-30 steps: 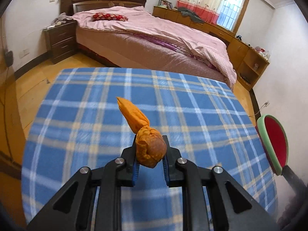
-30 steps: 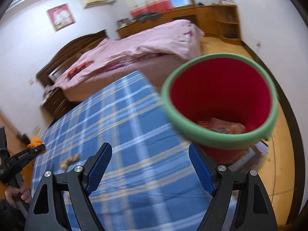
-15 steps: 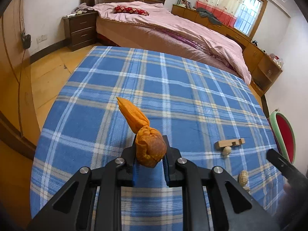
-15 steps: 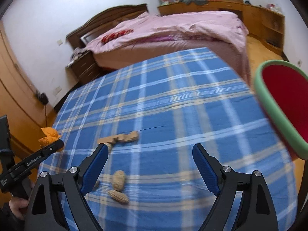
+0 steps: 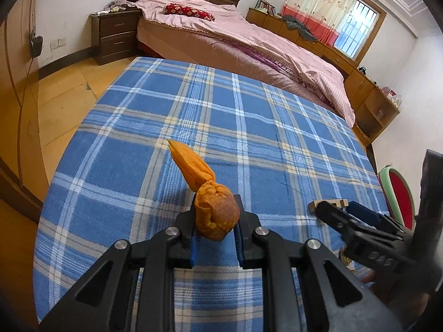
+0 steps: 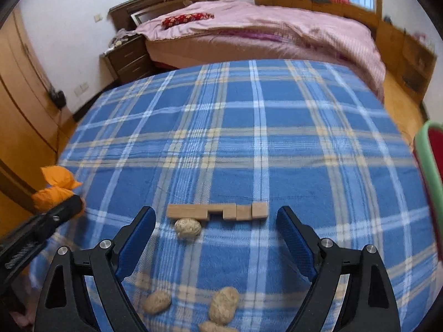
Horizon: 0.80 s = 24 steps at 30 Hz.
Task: Collect trash
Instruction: 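Grasp the orange cloth bundle with the left tool while the right tool grasps the wooden stick, then carry the orange bundle and wooden stick over the red bucket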
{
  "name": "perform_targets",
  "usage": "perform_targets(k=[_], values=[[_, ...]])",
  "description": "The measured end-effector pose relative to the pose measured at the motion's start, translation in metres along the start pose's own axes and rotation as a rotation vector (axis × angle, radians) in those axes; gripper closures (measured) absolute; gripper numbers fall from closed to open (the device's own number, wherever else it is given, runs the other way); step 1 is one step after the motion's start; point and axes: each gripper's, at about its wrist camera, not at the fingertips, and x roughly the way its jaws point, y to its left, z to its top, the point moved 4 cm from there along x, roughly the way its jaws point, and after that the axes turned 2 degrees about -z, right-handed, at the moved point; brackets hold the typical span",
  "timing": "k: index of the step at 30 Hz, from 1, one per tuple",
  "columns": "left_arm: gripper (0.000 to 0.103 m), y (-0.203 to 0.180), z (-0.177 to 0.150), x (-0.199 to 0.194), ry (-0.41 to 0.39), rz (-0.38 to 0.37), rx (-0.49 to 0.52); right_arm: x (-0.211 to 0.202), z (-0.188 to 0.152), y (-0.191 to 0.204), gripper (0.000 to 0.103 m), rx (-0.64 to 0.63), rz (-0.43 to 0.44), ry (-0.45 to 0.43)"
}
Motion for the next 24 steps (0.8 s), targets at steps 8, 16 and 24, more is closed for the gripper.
perform_targets(k=[8, 16, 24], values=[[0.084, -0.003, -0.002, -0.003, -0.003, -0.018, 0.014, 0.009, -0.001, 0.006, 0.014, -0.073, -0.086, -0.012], [0.084, -0.017, -0.008, -0.006, -0.002, -0.052, 0.062, -0.004, -0.001, 0.001, 0.025, -0.059, -0.005, -0.032], [0.084, -0.030, -0.015, -0.021, -0.014, -0.082, 0.082, -0.051, -0.003, -0.025, 0.025, 0.057, 0.033, -0.125]])
